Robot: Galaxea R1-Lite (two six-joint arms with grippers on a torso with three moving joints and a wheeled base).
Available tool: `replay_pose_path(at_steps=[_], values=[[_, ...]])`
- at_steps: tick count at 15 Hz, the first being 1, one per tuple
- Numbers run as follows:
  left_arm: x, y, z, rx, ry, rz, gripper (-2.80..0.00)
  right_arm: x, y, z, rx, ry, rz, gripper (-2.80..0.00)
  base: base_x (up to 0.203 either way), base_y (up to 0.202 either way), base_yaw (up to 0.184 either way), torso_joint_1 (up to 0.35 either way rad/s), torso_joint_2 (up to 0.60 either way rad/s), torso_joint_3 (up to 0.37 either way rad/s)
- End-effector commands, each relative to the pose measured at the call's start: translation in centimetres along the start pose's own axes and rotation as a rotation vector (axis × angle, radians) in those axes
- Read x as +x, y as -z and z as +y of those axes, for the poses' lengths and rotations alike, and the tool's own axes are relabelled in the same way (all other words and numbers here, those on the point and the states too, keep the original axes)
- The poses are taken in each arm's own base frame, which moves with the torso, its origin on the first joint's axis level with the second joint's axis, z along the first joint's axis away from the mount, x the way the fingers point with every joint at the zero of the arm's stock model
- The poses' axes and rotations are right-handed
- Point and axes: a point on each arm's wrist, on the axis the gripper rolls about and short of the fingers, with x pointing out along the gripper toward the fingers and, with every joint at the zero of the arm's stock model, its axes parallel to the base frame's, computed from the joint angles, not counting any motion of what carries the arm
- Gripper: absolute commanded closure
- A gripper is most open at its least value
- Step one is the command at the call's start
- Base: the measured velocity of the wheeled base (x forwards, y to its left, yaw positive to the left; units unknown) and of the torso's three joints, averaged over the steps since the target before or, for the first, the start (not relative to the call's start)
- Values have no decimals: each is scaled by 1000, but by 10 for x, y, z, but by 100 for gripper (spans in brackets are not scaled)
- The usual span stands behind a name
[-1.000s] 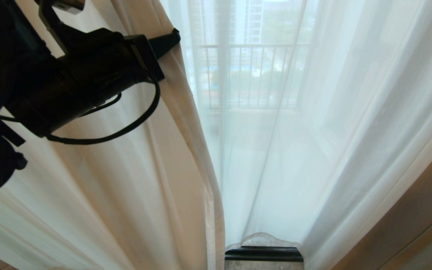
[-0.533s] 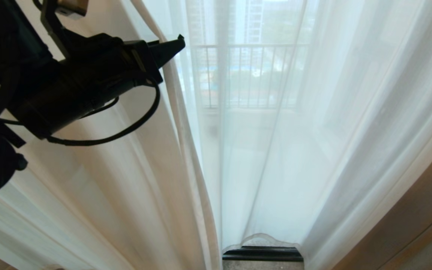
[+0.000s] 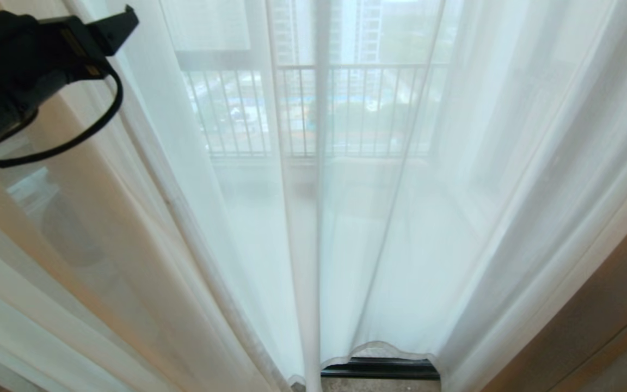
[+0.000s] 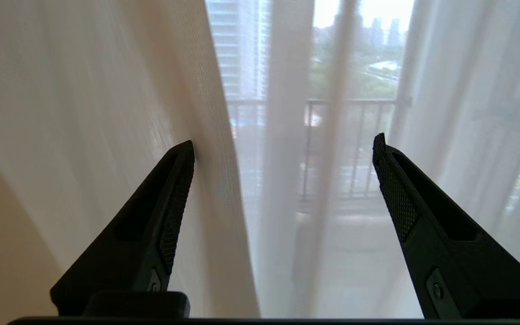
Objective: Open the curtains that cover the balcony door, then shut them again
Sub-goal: Close the inner curtains on both sides
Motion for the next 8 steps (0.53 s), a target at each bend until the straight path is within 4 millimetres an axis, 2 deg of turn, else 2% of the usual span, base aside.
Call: replay_pose_path(at_steps=[1,4,8], values=[[-15,-23,17,39,-71,-67,-280,0,0,0,0,-1,-2,0,0,0,0,0,0,0],[-47,-22,16,39,-109,-49,-280,0,0,0,0,-1,-3,0,0,0,0,0,0,0],[-96,-5,14,37,-184,14,-280,-2,0,0,-1,0,-19,0,0,0,0,0,0,0]])
